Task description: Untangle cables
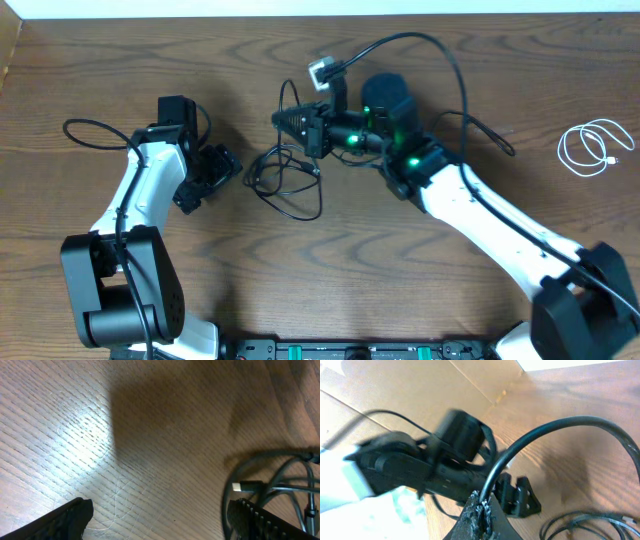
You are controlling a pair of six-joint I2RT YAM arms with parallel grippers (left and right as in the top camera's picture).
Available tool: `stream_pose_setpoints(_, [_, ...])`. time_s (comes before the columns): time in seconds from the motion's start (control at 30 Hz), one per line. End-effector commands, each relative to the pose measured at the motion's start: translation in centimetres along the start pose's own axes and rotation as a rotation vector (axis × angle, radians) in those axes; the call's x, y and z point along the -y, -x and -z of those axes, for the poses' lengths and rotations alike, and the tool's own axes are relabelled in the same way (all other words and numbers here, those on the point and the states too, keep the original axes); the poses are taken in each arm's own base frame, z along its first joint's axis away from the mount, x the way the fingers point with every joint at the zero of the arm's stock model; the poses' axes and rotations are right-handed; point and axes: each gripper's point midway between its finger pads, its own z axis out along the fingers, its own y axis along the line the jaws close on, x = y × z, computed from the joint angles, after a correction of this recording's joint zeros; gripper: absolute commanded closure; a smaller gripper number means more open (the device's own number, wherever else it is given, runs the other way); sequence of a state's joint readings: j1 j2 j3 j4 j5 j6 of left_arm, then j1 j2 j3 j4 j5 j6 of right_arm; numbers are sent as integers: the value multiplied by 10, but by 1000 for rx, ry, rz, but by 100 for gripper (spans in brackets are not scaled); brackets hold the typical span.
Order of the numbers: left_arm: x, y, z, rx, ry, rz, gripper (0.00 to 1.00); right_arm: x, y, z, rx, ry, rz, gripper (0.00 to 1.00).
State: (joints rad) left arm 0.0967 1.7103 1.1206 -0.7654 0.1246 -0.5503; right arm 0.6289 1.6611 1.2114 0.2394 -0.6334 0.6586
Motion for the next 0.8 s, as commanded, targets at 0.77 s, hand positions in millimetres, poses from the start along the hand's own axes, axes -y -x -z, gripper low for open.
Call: stream_pose_setpoints(0.77, [51, -32, 7, -178, -323, -152, 9, -47, 40, 51, 45, 174, 171, 99])
